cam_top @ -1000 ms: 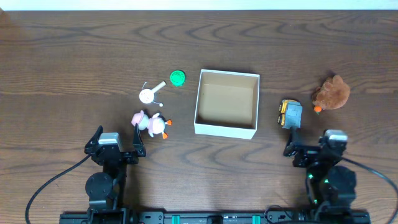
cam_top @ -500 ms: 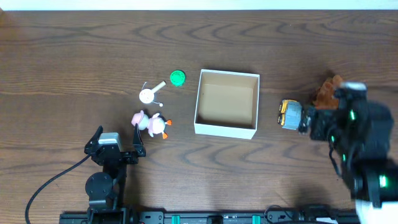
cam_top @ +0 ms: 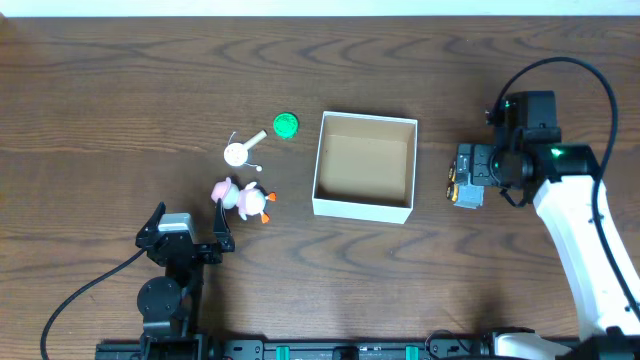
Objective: Pack container
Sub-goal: 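Reach the right gripper to the yellow toy truck and grasp it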
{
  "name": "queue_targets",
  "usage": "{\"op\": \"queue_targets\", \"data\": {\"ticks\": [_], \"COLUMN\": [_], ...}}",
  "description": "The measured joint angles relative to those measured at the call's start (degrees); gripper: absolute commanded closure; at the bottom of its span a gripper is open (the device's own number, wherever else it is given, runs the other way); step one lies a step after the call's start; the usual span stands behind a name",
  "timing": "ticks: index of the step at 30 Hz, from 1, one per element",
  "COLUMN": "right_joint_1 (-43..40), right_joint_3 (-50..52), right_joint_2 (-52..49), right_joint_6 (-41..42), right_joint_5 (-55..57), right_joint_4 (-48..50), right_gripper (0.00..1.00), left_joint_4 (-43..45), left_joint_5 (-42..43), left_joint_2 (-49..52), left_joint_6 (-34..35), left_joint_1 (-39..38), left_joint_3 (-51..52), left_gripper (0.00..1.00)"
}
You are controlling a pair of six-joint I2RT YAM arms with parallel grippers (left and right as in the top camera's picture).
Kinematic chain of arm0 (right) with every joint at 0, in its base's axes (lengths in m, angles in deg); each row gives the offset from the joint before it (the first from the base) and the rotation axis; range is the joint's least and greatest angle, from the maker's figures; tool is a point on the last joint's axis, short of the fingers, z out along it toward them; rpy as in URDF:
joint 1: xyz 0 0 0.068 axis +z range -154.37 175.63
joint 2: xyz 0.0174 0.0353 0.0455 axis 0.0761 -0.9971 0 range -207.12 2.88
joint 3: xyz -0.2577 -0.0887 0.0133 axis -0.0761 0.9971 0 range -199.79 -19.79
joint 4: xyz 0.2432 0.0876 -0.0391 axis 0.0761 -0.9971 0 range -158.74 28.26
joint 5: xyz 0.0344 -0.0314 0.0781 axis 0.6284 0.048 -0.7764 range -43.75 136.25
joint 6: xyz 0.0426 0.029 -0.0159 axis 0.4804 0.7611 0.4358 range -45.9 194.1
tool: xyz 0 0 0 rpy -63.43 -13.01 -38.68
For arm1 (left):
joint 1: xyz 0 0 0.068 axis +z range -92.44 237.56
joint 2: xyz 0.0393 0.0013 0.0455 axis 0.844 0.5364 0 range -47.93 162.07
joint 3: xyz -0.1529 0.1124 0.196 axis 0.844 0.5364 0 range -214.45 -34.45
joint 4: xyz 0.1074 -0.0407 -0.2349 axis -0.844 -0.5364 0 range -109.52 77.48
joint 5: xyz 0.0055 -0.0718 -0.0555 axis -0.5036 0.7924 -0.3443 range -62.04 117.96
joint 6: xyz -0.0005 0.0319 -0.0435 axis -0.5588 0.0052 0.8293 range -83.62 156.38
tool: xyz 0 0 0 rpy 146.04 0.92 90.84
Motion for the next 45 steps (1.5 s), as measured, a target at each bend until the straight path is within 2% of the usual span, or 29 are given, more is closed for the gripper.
{"op": "queue_targets", "data": {"ticks": [14, 29, 34, 40, 45], "right_joint_1": [0.0, 0.0, 0.0, 0.0, 0.0], "right_joint_3": [0.2, 1.4, 1.4, 1.5, 1.5], "right_joint_2": [-5.0, -16.7, -20.3, -23.2, -23.5], "right_joint_6": [0.0, -0.9, -1.7, -2.1, -2.2], "right_joint_5": [-0.7, -0.3, 0.3, 0.6, 0.6], "right_joint_4": [2.9, 7.6, 8.3, 8.3, 8.3], "right_gripper": [0.01, 0.02, 0.12, 0.32, 0.37], "left_joint_4": [0.0, 0.0, 0.0, 0.0, 0.0], "left_joint_5": [0.0, 0.0, 0.0, 0.0, 0.0], "left_joint_2": [0.0, 0.0, 0.0, 0.0, 0.0], "left_joint_6": [0.0, 0.0, 0.0, 0.0, 0.0], "left_joint_1": [0.0, 0.0, 0.0, 0.0, 0.0], "left_joint_3": [0.0, 0.0, 0.0, 0.0, 0.0], "left_gripper": [0.02, 0.02, 0.02, 0.02, 0.02]}}
